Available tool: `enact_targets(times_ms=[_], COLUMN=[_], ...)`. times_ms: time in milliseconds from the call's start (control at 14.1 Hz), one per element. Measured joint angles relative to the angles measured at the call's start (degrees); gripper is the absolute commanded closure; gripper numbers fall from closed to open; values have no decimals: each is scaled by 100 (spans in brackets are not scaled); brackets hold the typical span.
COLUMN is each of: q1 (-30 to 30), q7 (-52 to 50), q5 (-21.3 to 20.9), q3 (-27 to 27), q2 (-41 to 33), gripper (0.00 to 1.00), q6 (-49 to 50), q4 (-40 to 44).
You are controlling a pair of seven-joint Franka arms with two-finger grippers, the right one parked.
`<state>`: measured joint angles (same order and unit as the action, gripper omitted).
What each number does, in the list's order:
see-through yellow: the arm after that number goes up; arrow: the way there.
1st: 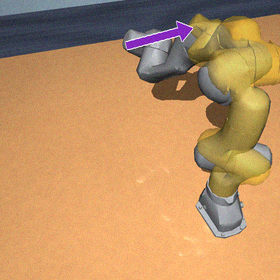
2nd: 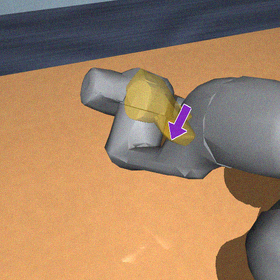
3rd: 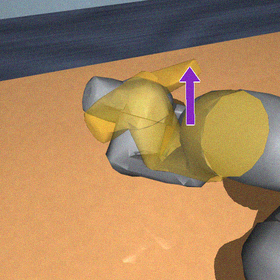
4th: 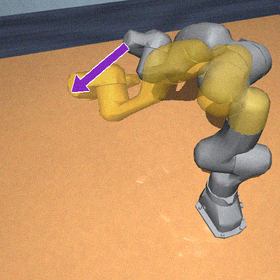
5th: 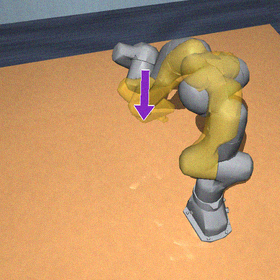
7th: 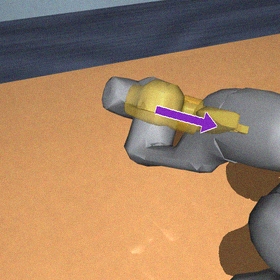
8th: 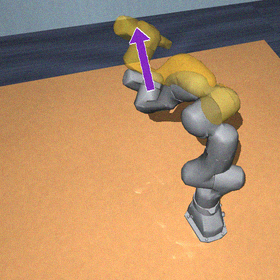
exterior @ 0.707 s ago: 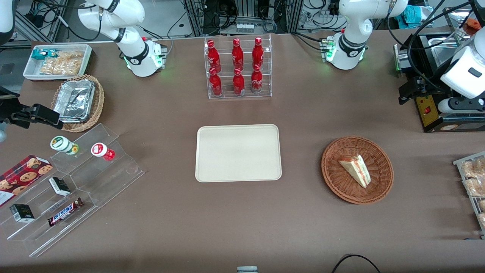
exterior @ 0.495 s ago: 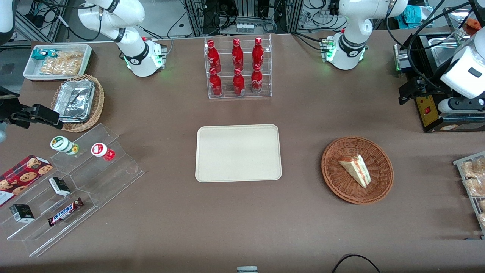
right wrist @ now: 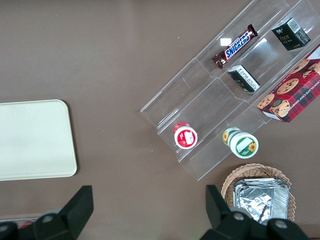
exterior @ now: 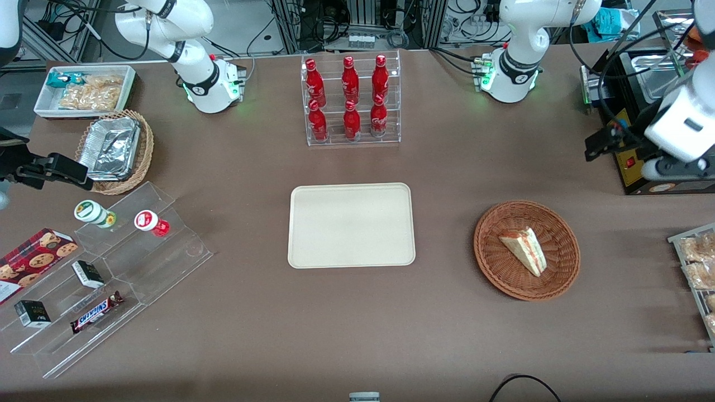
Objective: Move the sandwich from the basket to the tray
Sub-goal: 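Move the left gripper down over the sandwich in the wicker basket, then close the left gripper on the sandwich wedge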
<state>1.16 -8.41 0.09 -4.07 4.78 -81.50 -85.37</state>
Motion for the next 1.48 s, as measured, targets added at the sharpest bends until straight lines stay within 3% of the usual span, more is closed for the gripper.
enact_targets(times_ms=[707, 990, 1485], q1=[8, 10, 10], q7=[-3718, -4125, -4237], q5=[0, 0, 0], q3=[-32, -39, -39], q2=[2263, 2681, 2702], gripper=[0, 0, 0], q6=[-2092, -2696, -3622], q4=[-356, -511, -1414])
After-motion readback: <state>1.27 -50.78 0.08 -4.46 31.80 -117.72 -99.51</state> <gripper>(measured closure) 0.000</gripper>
